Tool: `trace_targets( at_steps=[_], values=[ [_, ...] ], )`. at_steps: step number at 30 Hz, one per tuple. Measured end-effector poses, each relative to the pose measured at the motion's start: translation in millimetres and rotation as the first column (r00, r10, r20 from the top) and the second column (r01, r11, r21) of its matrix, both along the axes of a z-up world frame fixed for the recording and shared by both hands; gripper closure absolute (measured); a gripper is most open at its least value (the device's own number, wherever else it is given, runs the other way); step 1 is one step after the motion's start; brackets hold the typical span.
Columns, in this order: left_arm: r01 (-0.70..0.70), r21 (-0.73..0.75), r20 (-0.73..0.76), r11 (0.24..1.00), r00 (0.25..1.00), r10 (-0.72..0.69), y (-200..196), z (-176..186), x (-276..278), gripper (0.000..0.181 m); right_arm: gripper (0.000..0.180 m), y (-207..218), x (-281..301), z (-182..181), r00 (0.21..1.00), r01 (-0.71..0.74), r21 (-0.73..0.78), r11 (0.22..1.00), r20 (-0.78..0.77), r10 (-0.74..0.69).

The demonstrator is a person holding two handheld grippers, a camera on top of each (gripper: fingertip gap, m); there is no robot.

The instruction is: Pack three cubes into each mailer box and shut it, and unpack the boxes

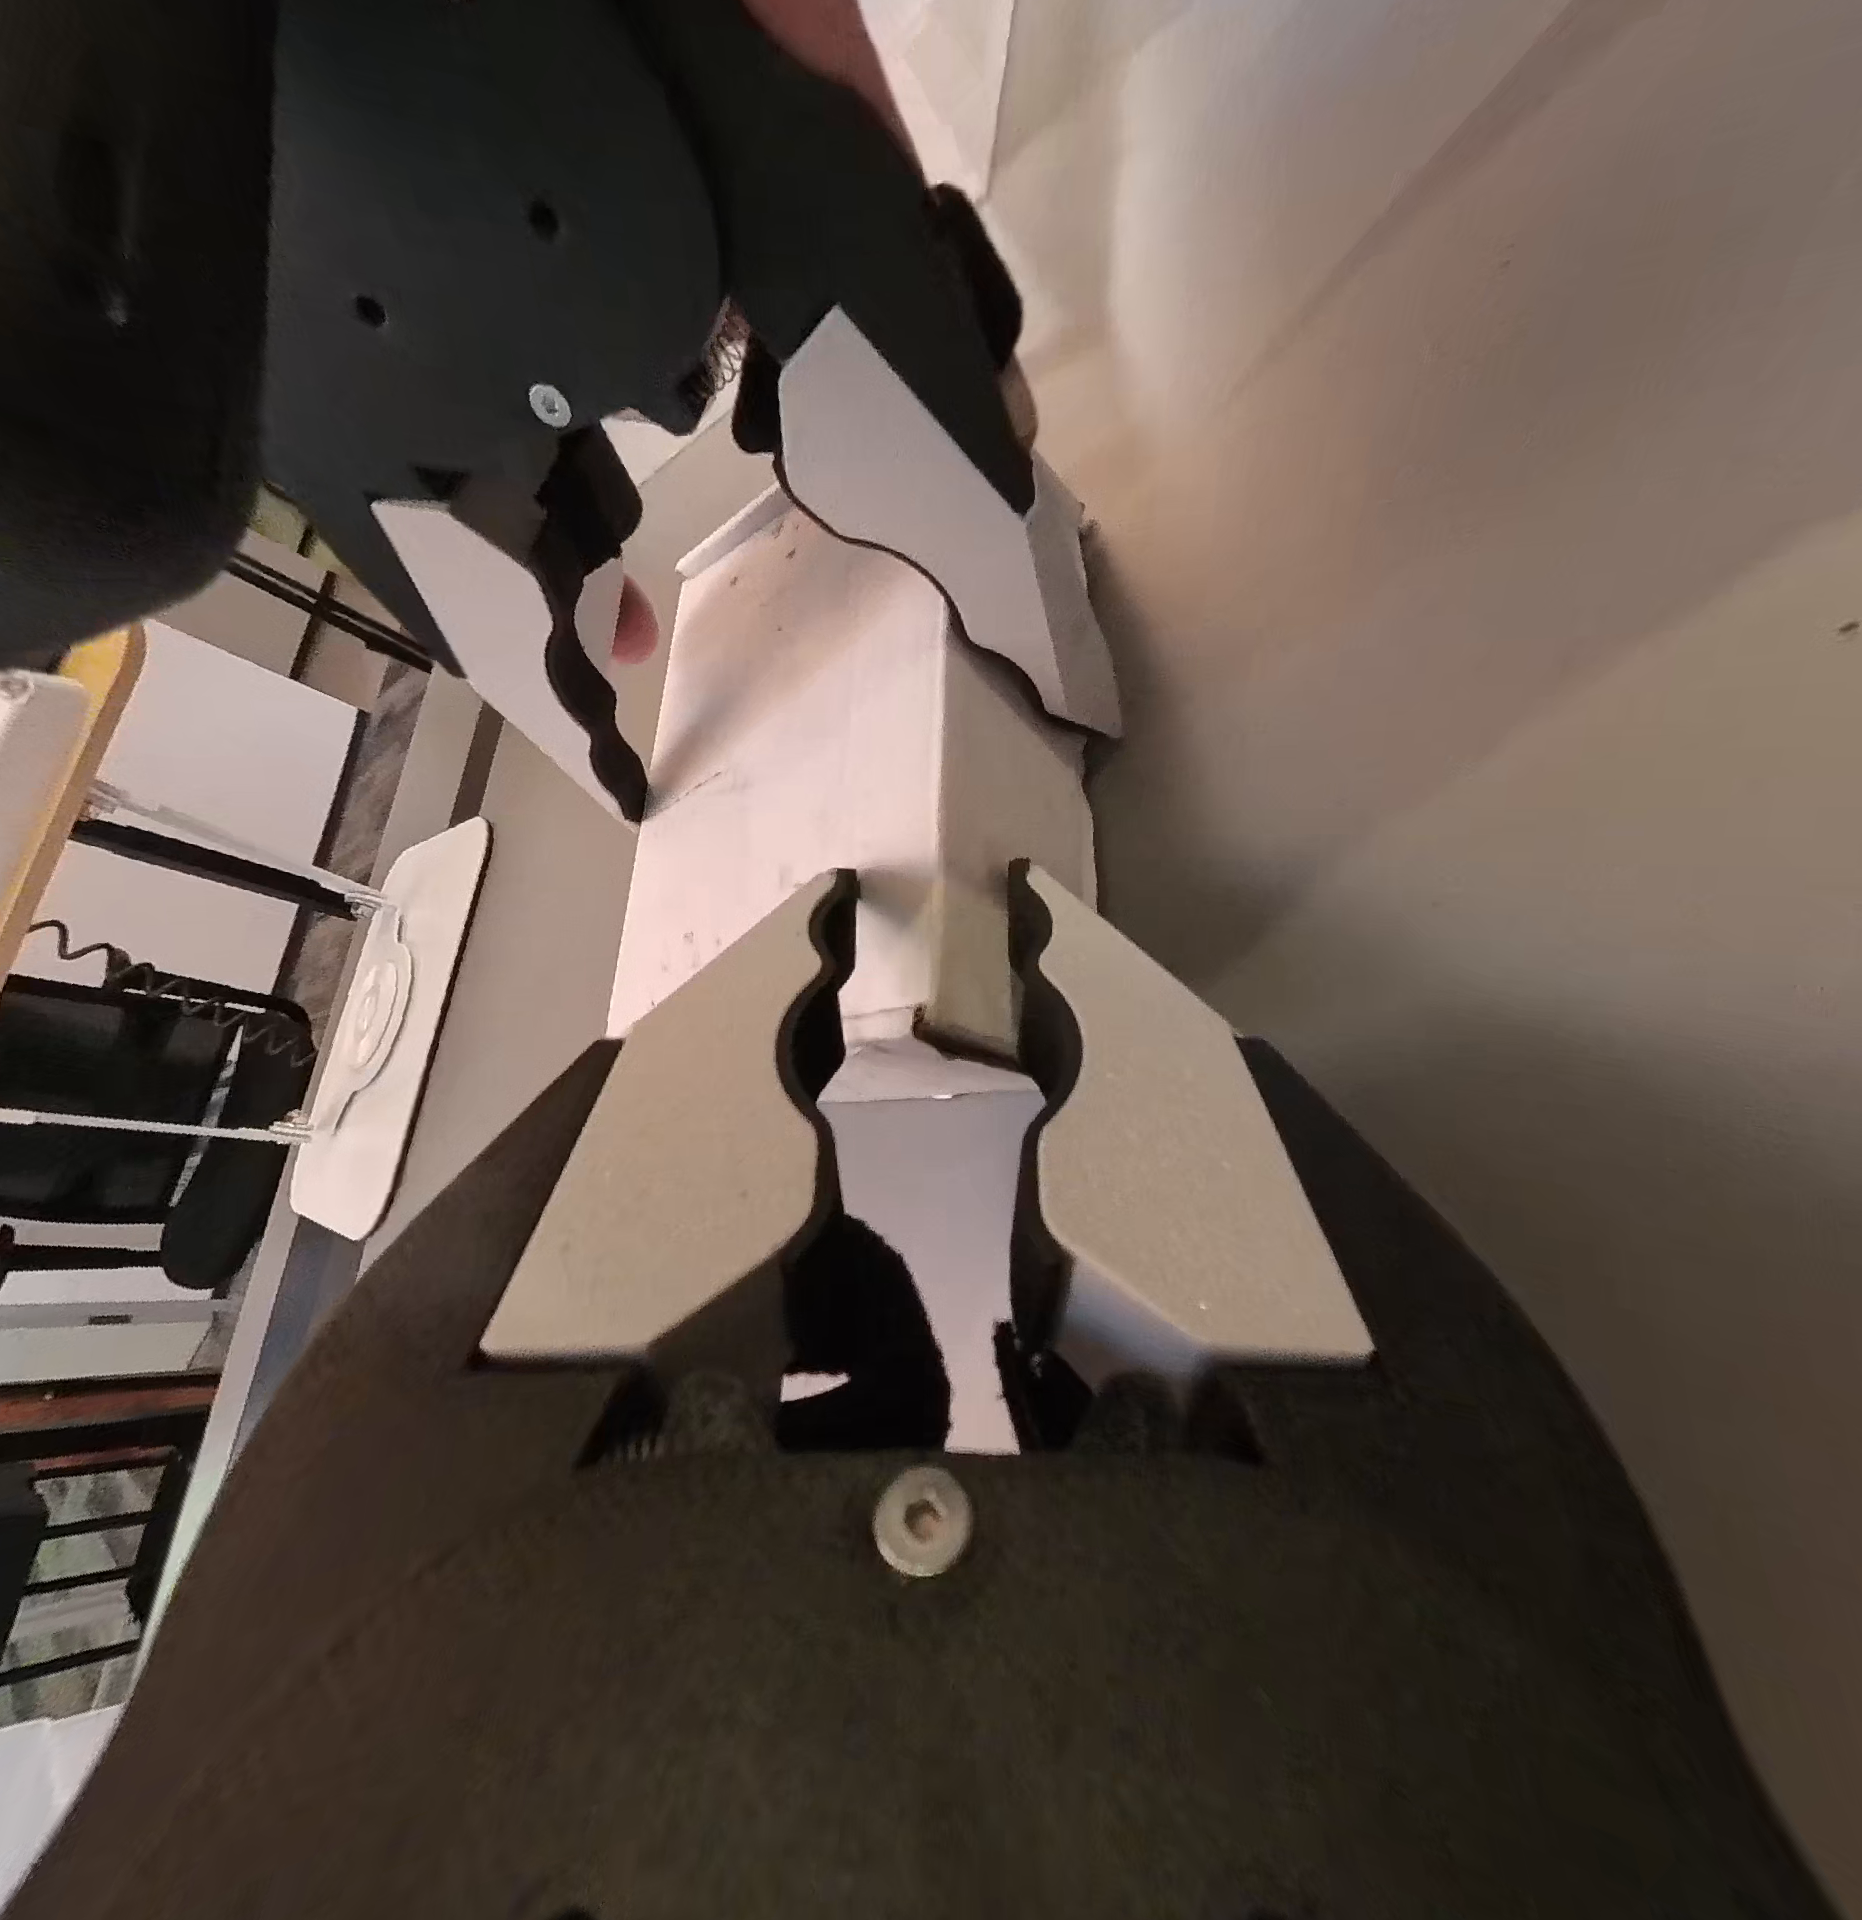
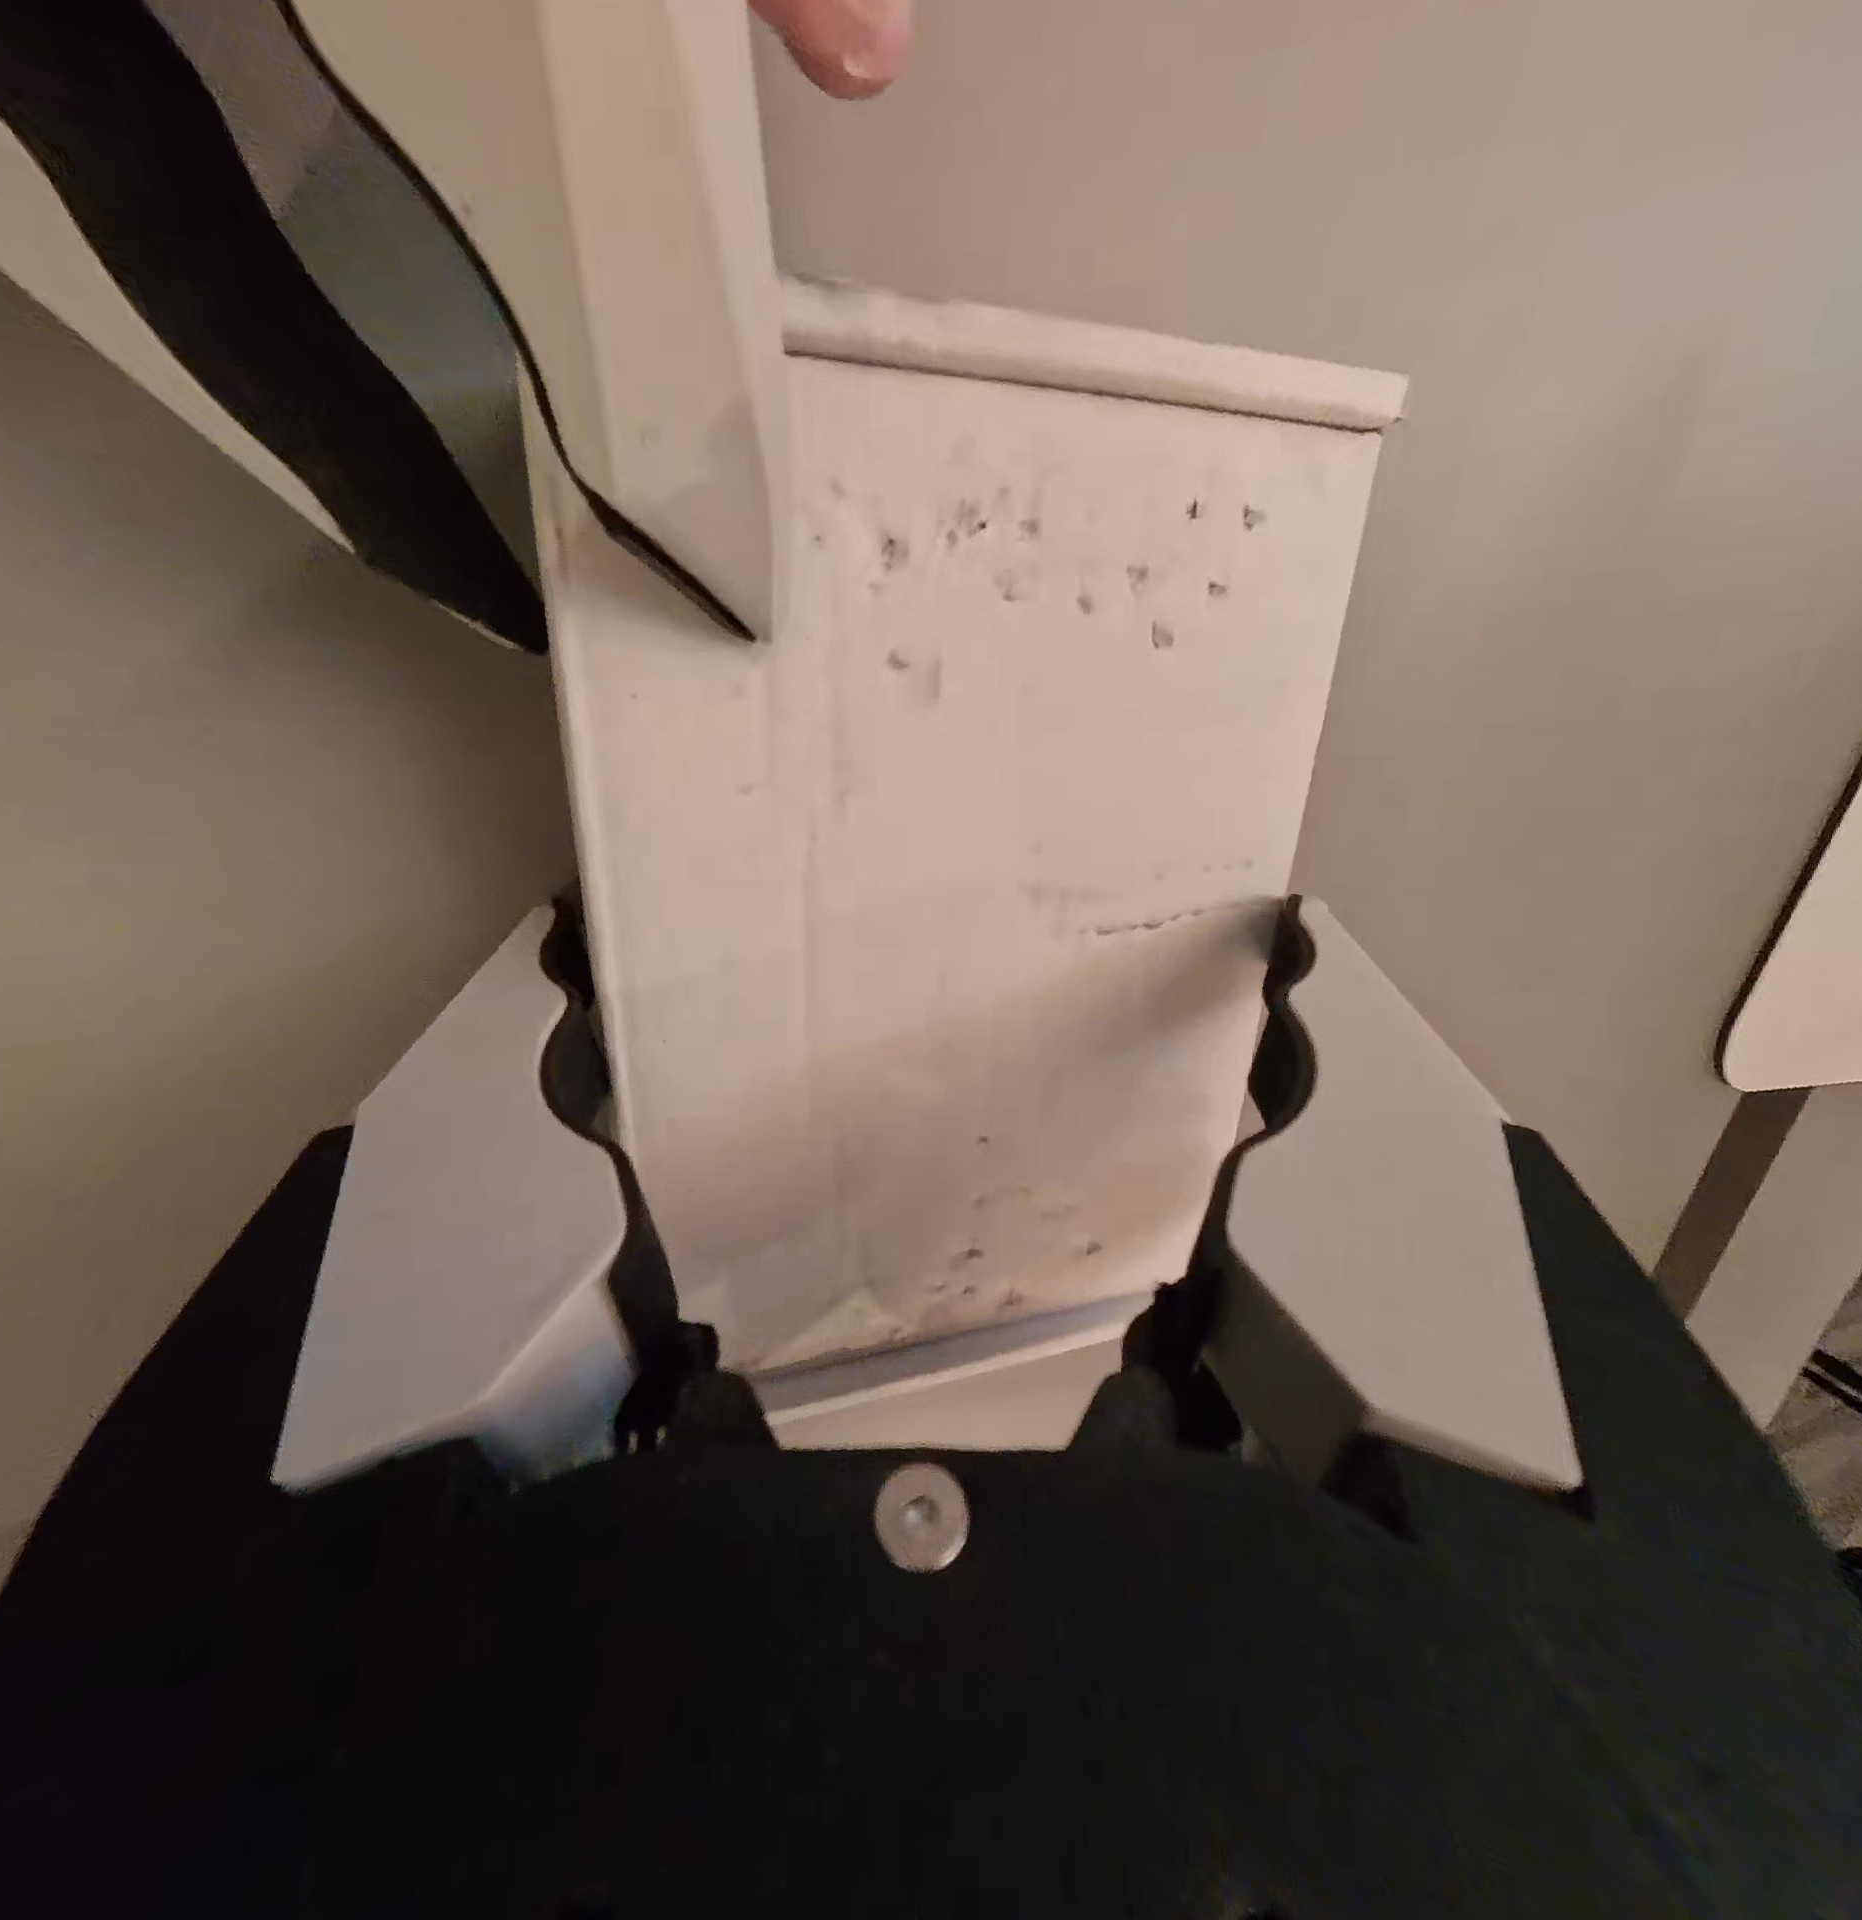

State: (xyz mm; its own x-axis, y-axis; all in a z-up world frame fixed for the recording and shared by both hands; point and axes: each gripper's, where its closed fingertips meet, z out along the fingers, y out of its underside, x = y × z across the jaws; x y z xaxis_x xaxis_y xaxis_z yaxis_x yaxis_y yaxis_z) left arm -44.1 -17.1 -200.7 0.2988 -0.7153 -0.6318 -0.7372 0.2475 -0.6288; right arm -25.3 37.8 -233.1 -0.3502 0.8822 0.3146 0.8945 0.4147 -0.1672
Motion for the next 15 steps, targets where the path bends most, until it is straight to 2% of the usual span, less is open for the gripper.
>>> trace_targets(
  at_steps=[6, 10, 13, 15],
  values=[
    [0.014, 0.011, 0.091, 1.0, 0.996, -0.015, 1, 11, -4, 0.155, 0.056, 3, 0, 3, 0.999, -0.01, -0.009, 1.0, -0.041, 0.009],
    [-0.036, 0.078, 0.235, 0.996, 0.972, 0.017, 7, 46, -19, 0.16, 0.057, 14, 6, 10, 0.995, 0.023, -0.007, 1.0, -0.092, -0.024],
    [-0.093, 0.125, 0.36, 0.988, 0.932, 0.042, 12, 74, -35, 0.163, 0.058, 20, 11, 28, 0.987, 0.044, -0.014, 0.999, -0.153, -0.046],
    [-0.103, 0.111, 0.396, 0.988, 0.917, 0.051, 13, 80, -41, 0.171, 0.057, 28, 17, 52, 0.978, 0.058, -0.003, 0.998, -0.198, -0.057]
  ],
)
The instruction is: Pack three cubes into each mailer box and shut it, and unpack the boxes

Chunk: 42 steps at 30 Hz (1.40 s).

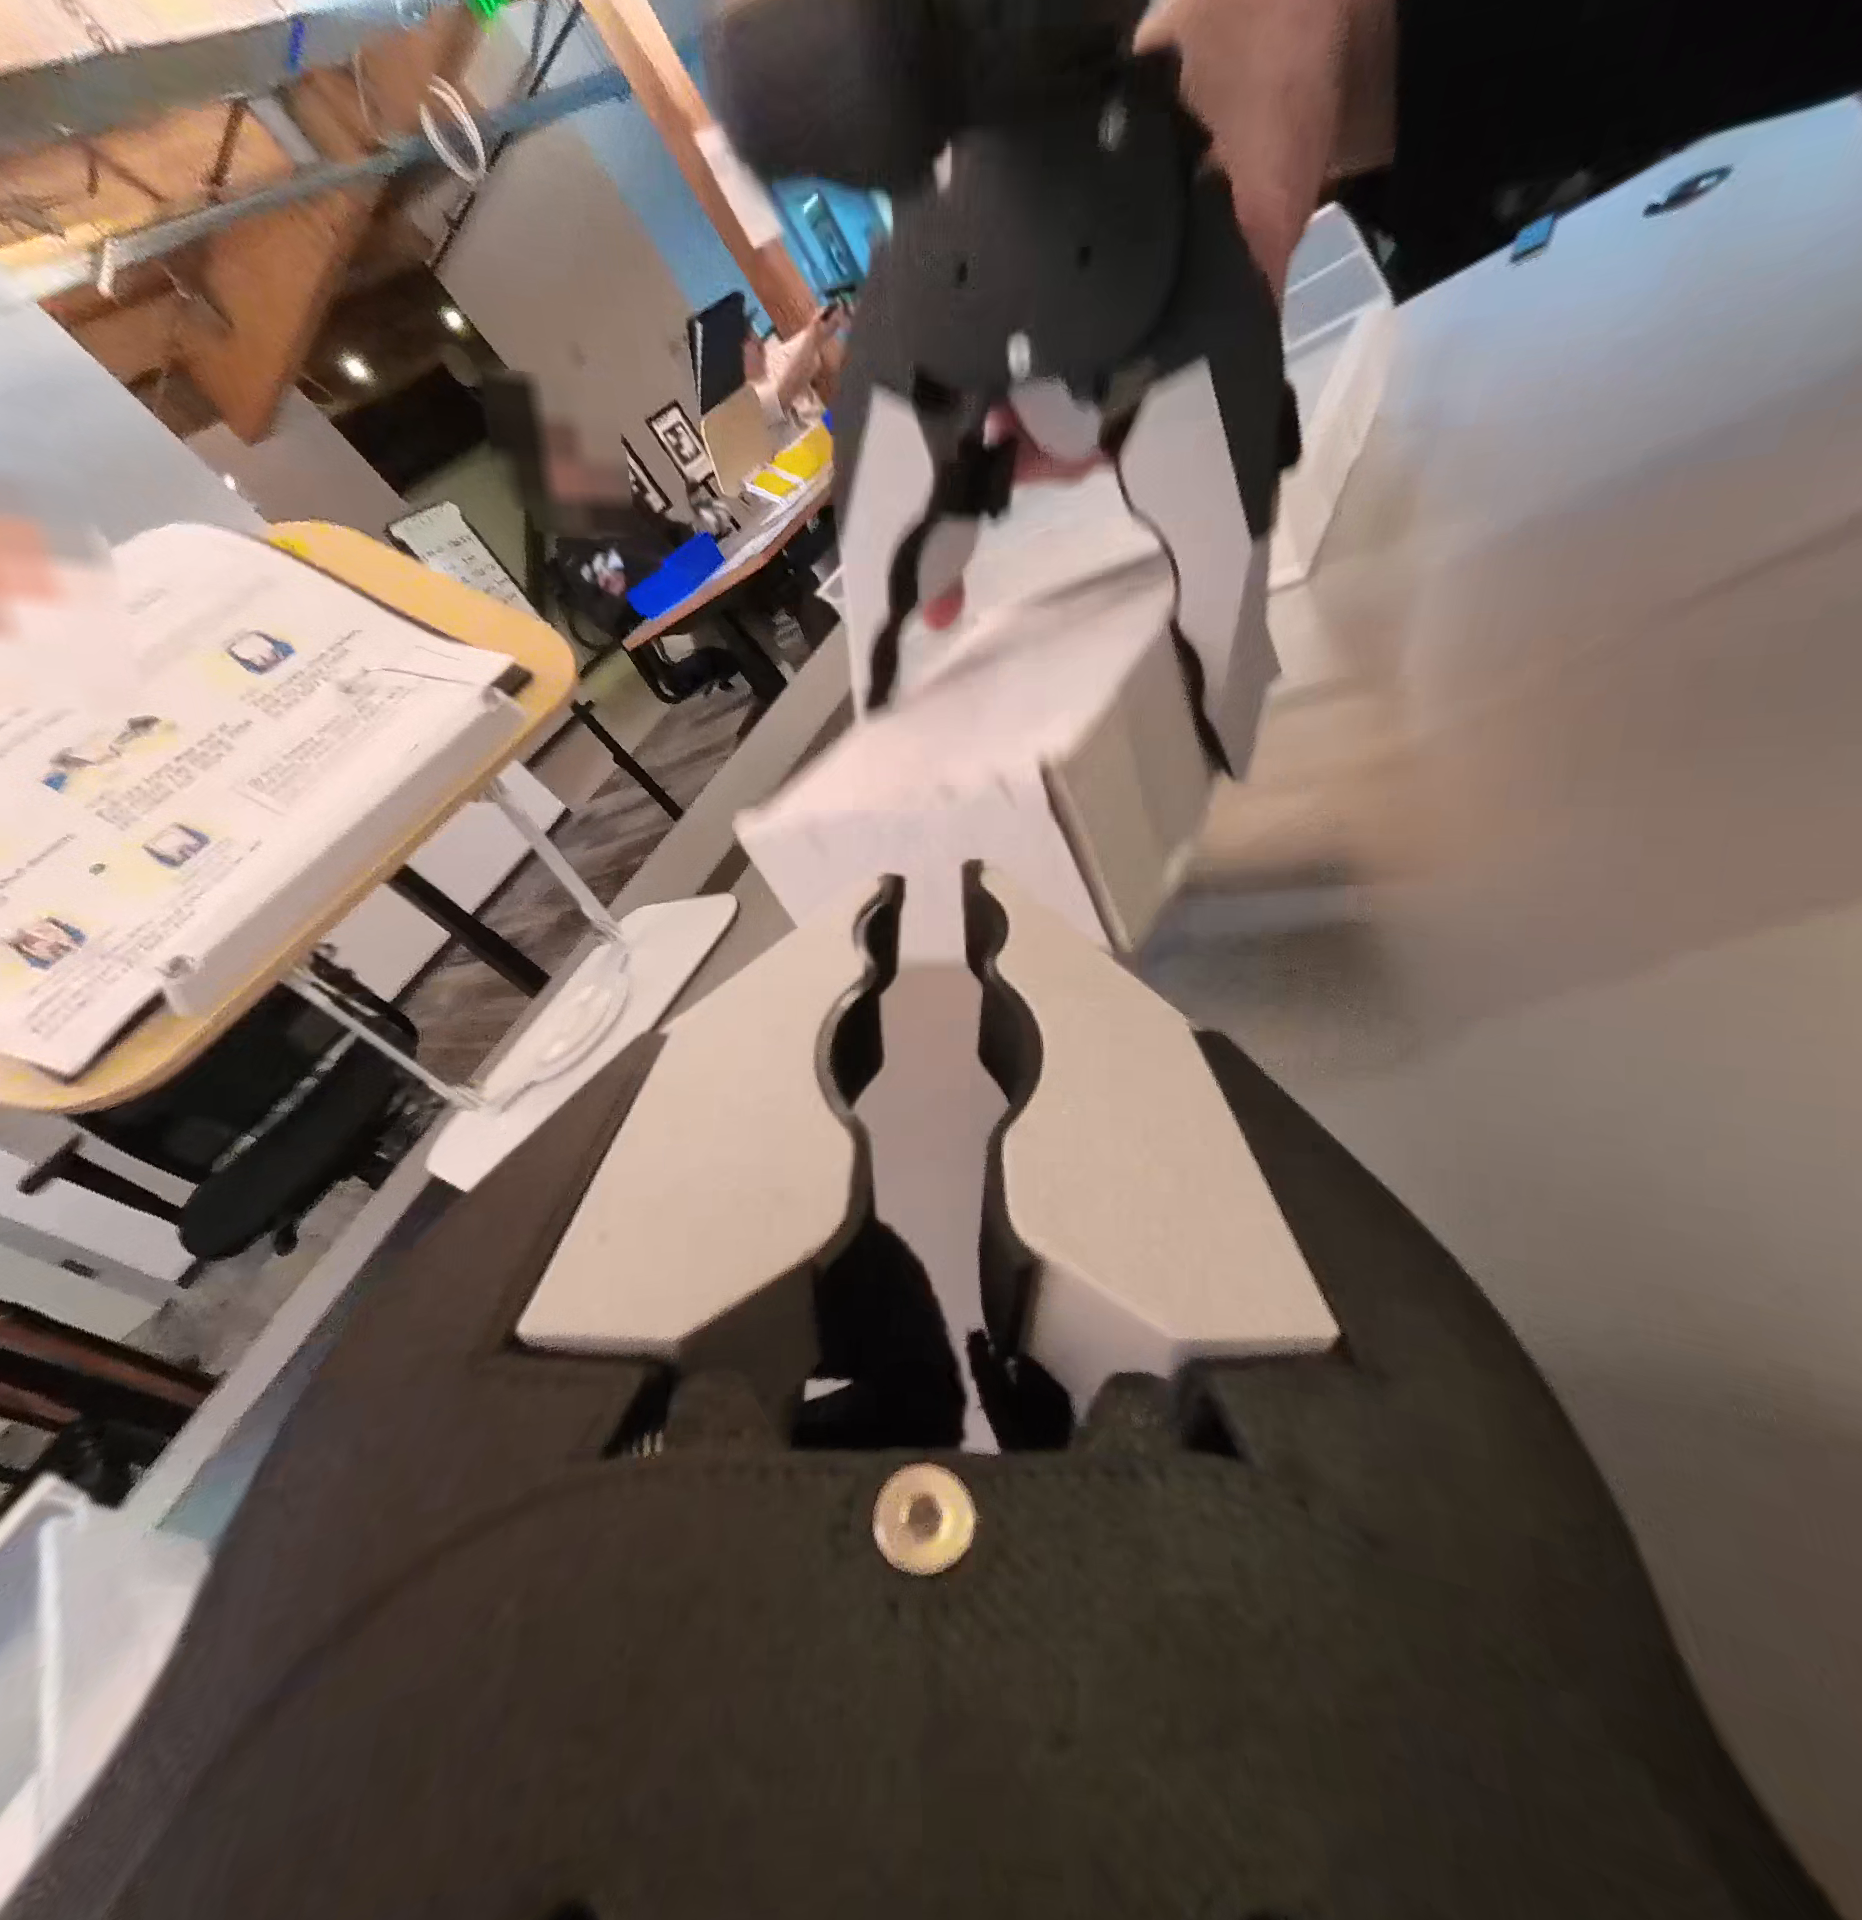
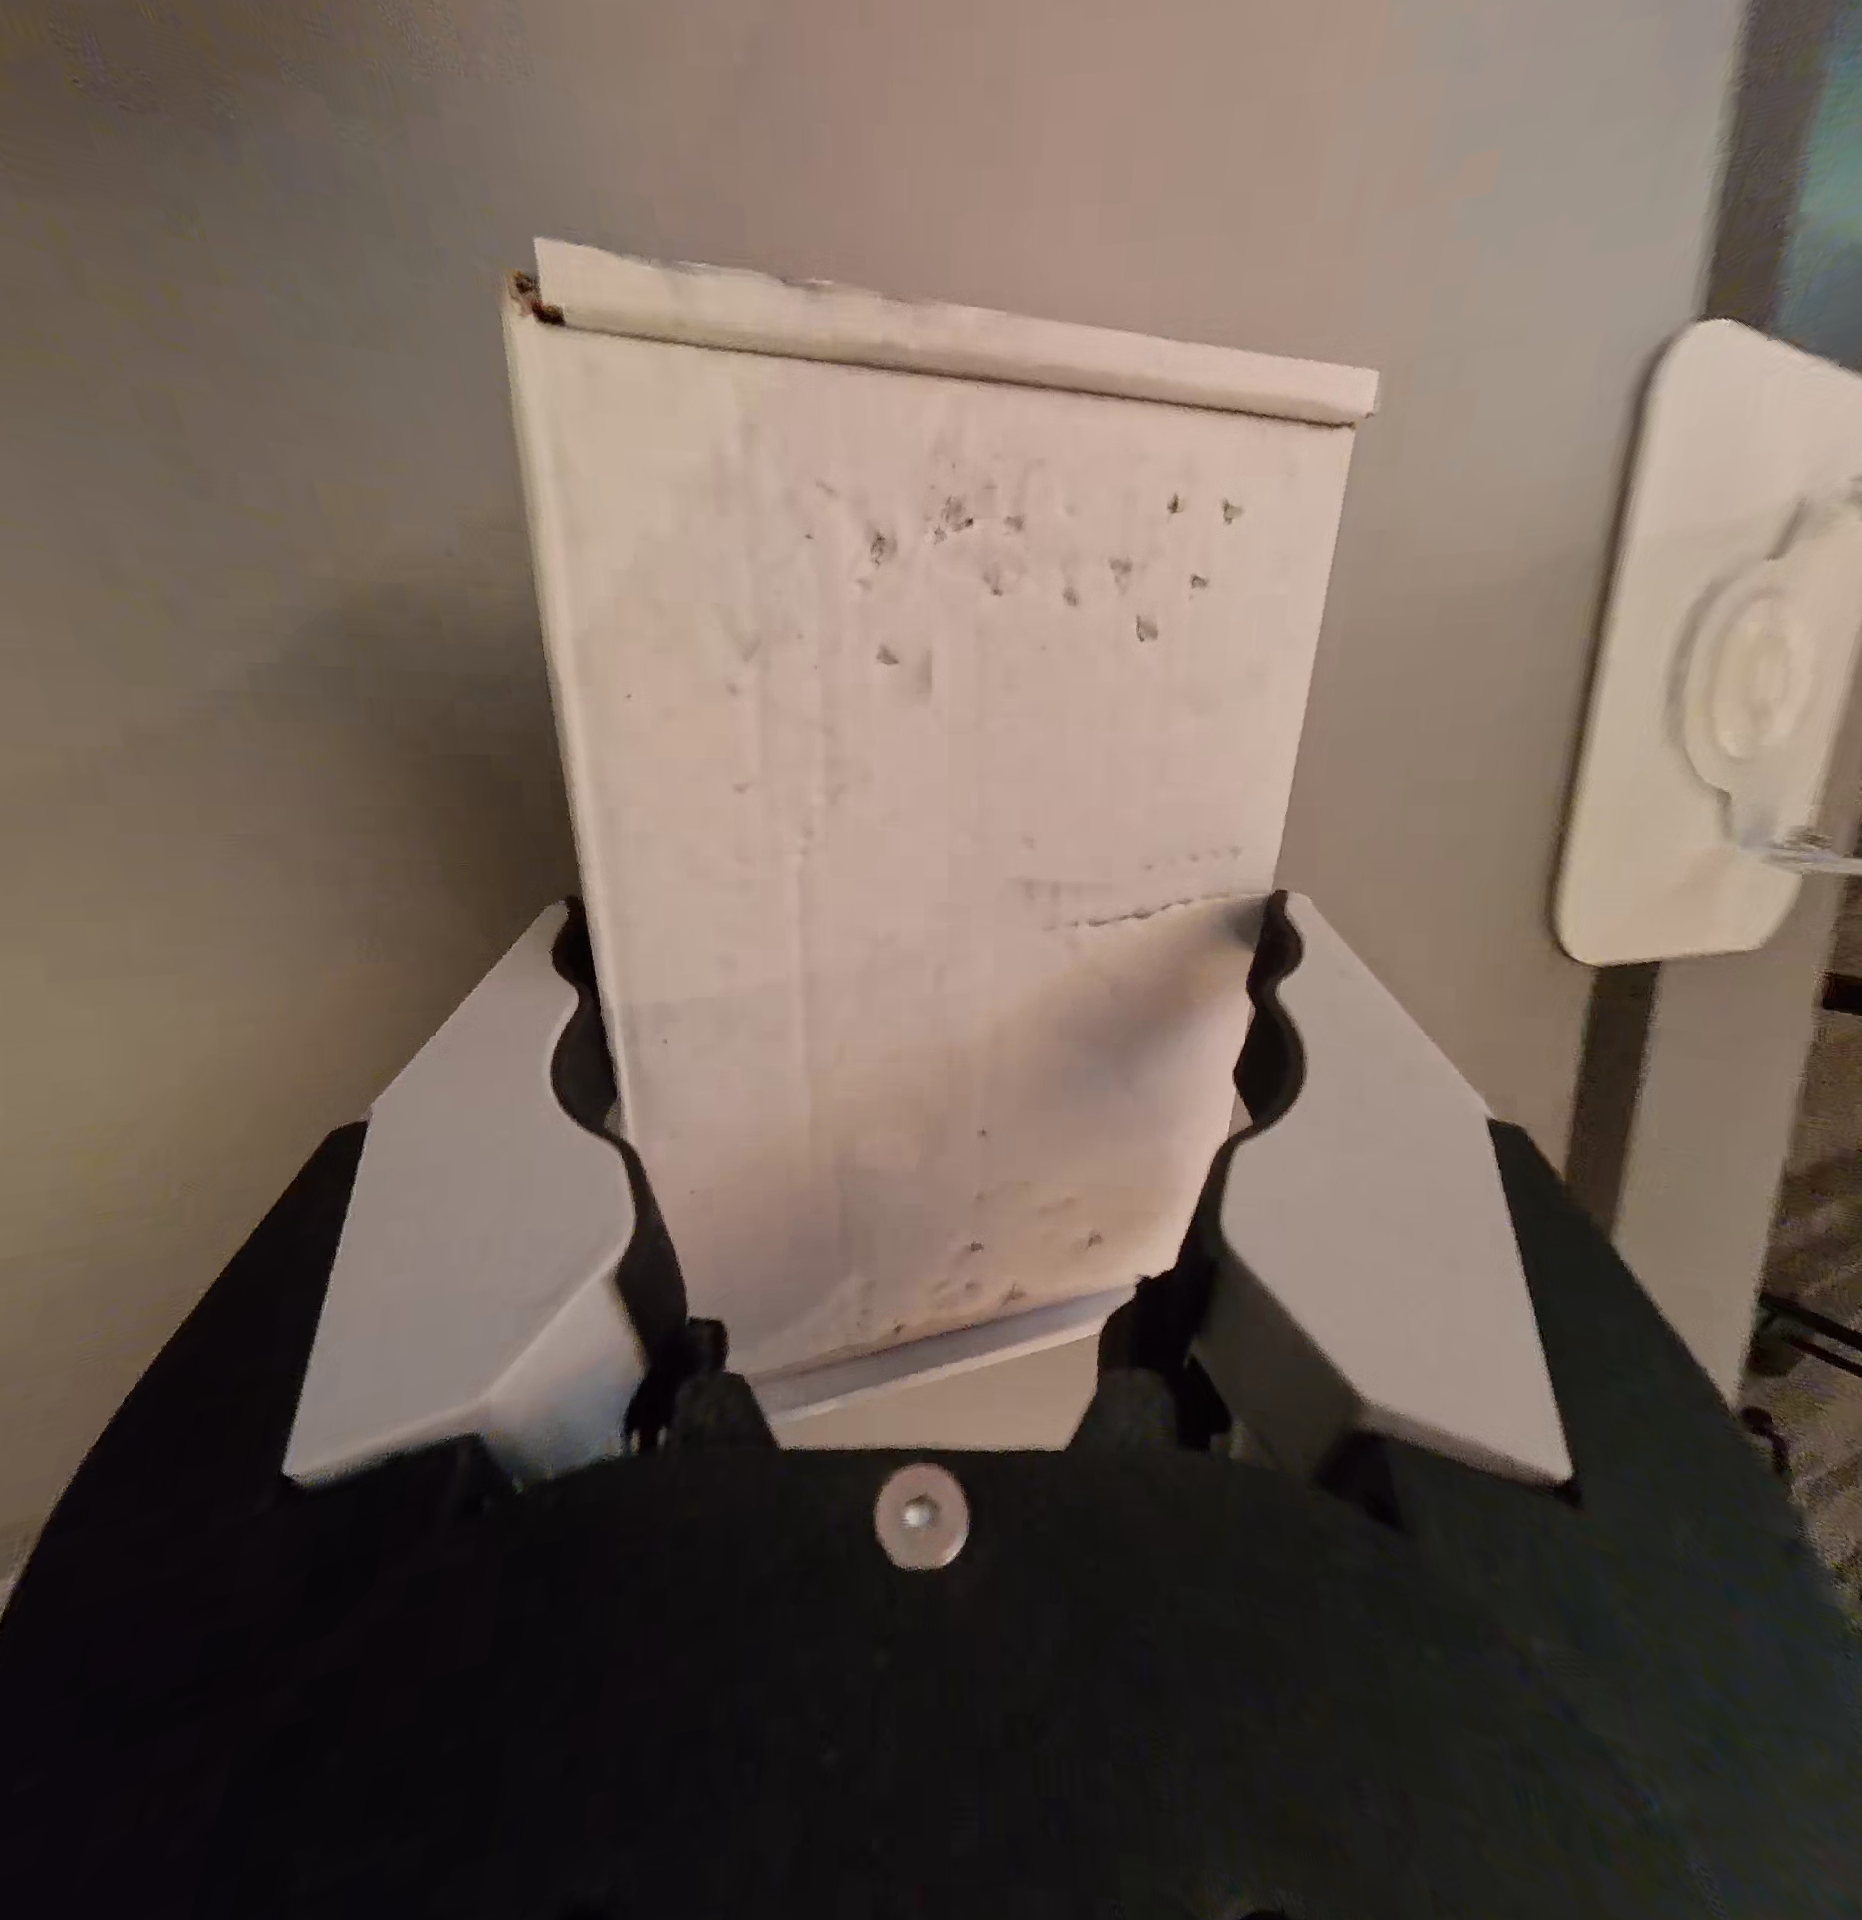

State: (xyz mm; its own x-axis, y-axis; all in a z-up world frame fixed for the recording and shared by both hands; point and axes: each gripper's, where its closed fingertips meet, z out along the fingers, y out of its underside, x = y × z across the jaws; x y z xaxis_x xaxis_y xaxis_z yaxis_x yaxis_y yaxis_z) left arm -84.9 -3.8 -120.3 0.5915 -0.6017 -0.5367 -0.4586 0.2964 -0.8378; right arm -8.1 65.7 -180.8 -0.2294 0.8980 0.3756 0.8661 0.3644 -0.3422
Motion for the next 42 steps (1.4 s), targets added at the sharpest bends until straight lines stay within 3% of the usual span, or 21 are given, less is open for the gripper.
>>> trace_targets(
  at_steps=[2, 6, 10, 14, 19, 25, 29, 33, 36, 38, 42],
  values=[
    [0.016, -0.074, -0.006, 0.997, 1.0, -0.016, 0, -8, 0, 0.18, 0.057, 10, 9, 37, 0.998, 0.012, 0.04, 0.999, -0.057, -0.01],
    [-0.005, -0.1, -0.075, 0.995, 0.997, -0.002, 3, -25, 3, 0.181, 0.057, 54, 55, 116, 0.99, 0.098, 0.178, 0.979, -0.12, -0.077],
    [-0.033, -0.128, -0.159, 0.991, 0.987, 0.013, 9, -48, 5, 0.18, 0.057, 124, 146, 143, 0.973, 0.218, 0.311, 0.925, 0.0, -0.23],
    [-0.025, -0.158, -0.164, 0.987, 0.986, -0.001, 14, -58, 8, 0.18, 0.058, 178, 233, 128, 0.919, 0.3, 0.355, 0.885, 0.139, -0.368],
    [0.001, -0.251, -0.174, 0.968, 0.984, -0.046, 16, -72, 14, 0.181, 0.058, 212, 285, 78, 0.874, 0.301, 0.328, 0.896, 0.282, -0.396],
    [0.006, -0.273, -0.209, 0.962, 0.976, -0.065, 15, -83, 19, 0.181, 0.058, 230, 281, 17, 0.879, 0.214, 0.26, 0.941, 0.37, -0.302],
    [0.002, -0.29, -0.214, 0.957, 0.975, -0.066, 17, -88, 16, 0.18, 0.058, 239, 273, -9, 0.869, 0.126, 0.246, 0.961, 0.44, -0.227],
    [0.001, -0.285, -0.241, 0.958, 0.968, -0.072, 16, -92, 17, 0.18, 0.058, 240, 275, -33, 0.854, 0.125, 0.168, 0.978, 0.483, -0.193],
    [0.002, -0.283, -0.259, 0.959, 0.963, -0.079, 15, -94, 18, 0.18, 0.057, 248, 284, -42, 0.821, 0.131, 0.193, 0.972, 0.529, -0.216],
    [0.002, -0.285, -0.259, 0.959, 0.963, -0.079, 15, -95, 18, 0.18, 0.039, 255, 286, -38, 0.813, 0.149, 0.245, 0.958, 0.522, -0.26],
    [0.001, -0.281, -0.258, 0.96, 0.963, -0.077, 15, -94, 18, 0.176, 0.036, 255, 273, 5, 0.845, 0.192, 0.336, 0.922, 0.42, -0.33]
  ],
)
